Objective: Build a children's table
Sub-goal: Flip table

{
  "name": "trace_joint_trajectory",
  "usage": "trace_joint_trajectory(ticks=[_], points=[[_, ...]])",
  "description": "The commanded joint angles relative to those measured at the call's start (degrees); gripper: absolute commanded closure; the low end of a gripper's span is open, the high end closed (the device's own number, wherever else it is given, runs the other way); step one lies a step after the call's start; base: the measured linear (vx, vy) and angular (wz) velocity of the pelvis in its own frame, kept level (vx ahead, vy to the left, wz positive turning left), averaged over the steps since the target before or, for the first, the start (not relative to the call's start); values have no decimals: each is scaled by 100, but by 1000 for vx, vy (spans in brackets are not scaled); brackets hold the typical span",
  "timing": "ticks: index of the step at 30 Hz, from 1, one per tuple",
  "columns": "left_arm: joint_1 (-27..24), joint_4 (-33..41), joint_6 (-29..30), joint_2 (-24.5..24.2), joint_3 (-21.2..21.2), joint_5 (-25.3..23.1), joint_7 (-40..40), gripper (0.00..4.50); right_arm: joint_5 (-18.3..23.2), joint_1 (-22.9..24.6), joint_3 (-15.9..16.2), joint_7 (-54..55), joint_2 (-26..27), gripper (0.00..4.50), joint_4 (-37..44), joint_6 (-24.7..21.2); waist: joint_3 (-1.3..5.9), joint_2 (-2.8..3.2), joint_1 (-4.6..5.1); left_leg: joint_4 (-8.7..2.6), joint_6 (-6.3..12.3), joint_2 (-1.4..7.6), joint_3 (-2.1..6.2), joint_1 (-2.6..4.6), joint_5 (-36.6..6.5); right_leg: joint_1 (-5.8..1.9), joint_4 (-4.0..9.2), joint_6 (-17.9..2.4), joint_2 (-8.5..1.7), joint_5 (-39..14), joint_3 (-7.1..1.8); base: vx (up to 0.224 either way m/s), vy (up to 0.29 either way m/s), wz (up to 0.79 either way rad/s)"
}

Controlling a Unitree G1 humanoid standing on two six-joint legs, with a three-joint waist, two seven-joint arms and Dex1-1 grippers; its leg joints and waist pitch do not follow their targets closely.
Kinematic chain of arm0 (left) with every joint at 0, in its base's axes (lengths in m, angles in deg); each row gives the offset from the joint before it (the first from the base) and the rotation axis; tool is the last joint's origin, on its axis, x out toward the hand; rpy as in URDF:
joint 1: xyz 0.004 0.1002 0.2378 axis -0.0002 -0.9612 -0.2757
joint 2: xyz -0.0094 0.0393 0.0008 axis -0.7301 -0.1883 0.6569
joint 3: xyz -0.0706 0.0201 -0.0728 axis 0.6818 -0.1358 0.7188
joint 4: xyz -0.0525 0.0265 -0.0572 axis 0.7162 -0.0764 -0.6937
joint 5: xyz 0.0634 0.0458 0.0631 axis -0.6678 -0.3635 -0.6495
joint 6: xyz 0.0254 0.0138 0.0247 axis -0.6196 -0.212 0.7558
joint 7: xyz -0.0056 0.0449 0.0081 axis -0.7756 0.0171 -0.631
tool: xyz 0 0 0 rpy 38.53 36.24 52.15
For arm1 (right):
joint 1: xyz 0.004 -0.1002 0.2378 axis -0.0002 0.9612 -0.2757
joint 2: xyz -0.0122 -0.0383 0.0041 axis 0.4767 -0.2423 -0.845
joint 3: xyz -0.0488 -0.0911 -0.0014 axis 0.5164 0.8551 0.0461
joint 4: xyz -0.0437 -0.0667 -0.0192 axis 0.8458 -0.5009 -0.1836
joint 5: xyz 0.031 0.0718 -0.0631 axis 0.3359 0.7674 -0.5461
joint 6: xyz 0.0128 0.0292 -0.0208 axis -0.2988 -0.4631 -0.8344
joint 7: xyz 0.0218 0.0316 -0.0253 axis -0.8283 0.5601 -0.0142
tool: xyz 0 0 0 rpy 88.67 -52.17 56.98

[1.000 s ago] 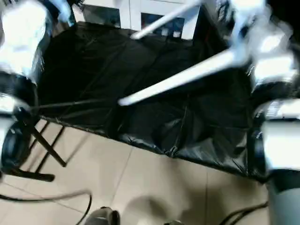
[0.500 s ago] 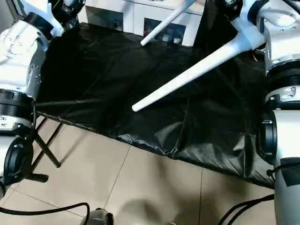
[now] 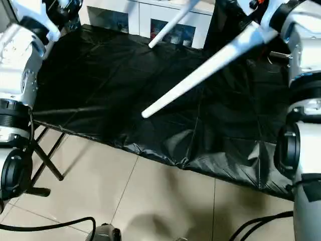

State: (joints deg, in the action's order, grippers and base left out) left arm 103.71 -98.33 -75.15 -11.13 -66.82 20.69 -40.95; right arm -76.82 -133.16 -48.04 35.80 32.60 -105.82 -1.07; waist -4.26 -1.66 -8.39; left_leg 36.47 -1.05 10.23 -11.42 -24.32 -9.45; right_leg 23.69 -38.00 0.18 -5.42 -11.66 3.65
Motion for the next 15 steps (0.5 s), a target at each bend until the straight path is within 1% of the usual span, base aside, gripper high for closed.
trace_joint_trajectory(ticks=[1, 2, 3, 4, 6, 7, 8, 9, 10, 11, 12, 13, 14, 15], points=[[-82, -81, -32, 122, 75, 251, -7, 238, 336, 175, -152, -413, 20, 0, 192, -17, 468, -68, 7, -438, -30, 302, 163, 233, -1622, -229, 478, -1318, -362, -945, -233, 0, 0, 0], [-86, -73, -60, 120, 90, 257, 14, 240, 517, 181, -320, -444, 29, 0, 254, -68, 469, -53, -5, -435, -7, 310, 166, 234, -1581, -227, 468, -1332, -368, -908, -237, 0, 0, 0], [-90, -69, -76, 115, 96, 256, 30, 240, 681, 166, -486, -430, 25, 0, 286, -138, 471, -52, -11, -434, 6, 311, 165, 232, -1538, -230, 461, -1339, -364, -864, -235, 0, 0, 0], [-96, -64, -87, 106, 99, 254, 44, 241, 794, 146, -618, -382, 20, 0, 298, -174, 490, -74, -20, -424, 31, 313, 161, 232, -1417, -229, 442, -1380, -363, -740, -230, 0, 0, 0], [-111, -61, -121, 85, 88, 250, 91, 242, 1034, 52, -973, -87, -22, 0, 198, -222, 489, -63, -37, -415, 62, 306, 151, 234, -1320, -221, 432, -1439, -357, -655, -227, 0, 0, 0], [-119, -57, -146, 73, 82, 244, 114, 244, 1191, -2, -1215, 183, -53, 0, 91, -214, 487, -66, -44, -416, 51, 303, 150, 227, -1258, -225, 428, -1442, -359, -641, -229, 0, 0, 0], [-125, -54, -154, 65, 81, 242, 127, 246, 1339, -37, -1463, 503, -79, 0, -14, -191, 498, -64, -64, -408, 37, 299, 142, 237, -1205, -219, 420, -1457, -358, -590, -227, 0, 0, 0], [-130, -62, -164, 50, 78, 230, 143, 246, 1581, -1, -1820, 819, -127, 0, -172, -171, 498, -74, -62, -409, 34, 294, 138, 232, -1179, -221, 416, -1461, -354, -562, -228, 0, 0, 0], [-130, -62, -164, 50, 78, 230, 143, 246, 1581, -1, -1820, 819, -127, 0, -172, -171, 501, -67, -72, -409, 25, 294, 135, 243, -1169, -218, 419, -1468, -365, -557, -230, 0, 0, 0], [-132, -69, -171, 41, 77, 222, 154, 247, 1740, 34, -2052, 1012, -160, 0, -273, -156, 500, -63, -88, -402, 8, 285, 129, 247, -1188, -215, 420, -1475, -342, -560, -219, 0, 0, 0], [-129, -105, -188, 26, 82, 222, 178, 248, 2297, 246, -2575, 996, -100, 0, -308, -309, 499, -42, -89, -408, 10, 279, 127, 235, -1205, -226, 424, -1456, -342, -494, -219, 0, 0, 0], [-128, -114, -191, 22, 83, 222, 184, 249, 2432, 312, -2685, 943, -76, 0, -293, -374, 497, -26, -90, -402, 29, 274, 128, 230, -1214, -239, 422, -1447, -346, -462, -226, 0, 0, 0], [-126, -141, -208, 13, 81, 216, 201, 250, 2772, 555, -2932, 732, 20, 0, -193, -569, 496, -21, -103, -413, 46, 283, 127, 246, -1276, -237, 438, -1438, -351, -482, -223, 0, 0, 0], [-124, -160, -219, 7, 80, 210, 212, 250, 3001, 725, -3096, 580, 85, 0, -124, -713, 495, -31, -105, -417, 119, 274, 122, 245, -1289, -265, 456, -1412, -340, -417, -219, 0, 0, 0]])
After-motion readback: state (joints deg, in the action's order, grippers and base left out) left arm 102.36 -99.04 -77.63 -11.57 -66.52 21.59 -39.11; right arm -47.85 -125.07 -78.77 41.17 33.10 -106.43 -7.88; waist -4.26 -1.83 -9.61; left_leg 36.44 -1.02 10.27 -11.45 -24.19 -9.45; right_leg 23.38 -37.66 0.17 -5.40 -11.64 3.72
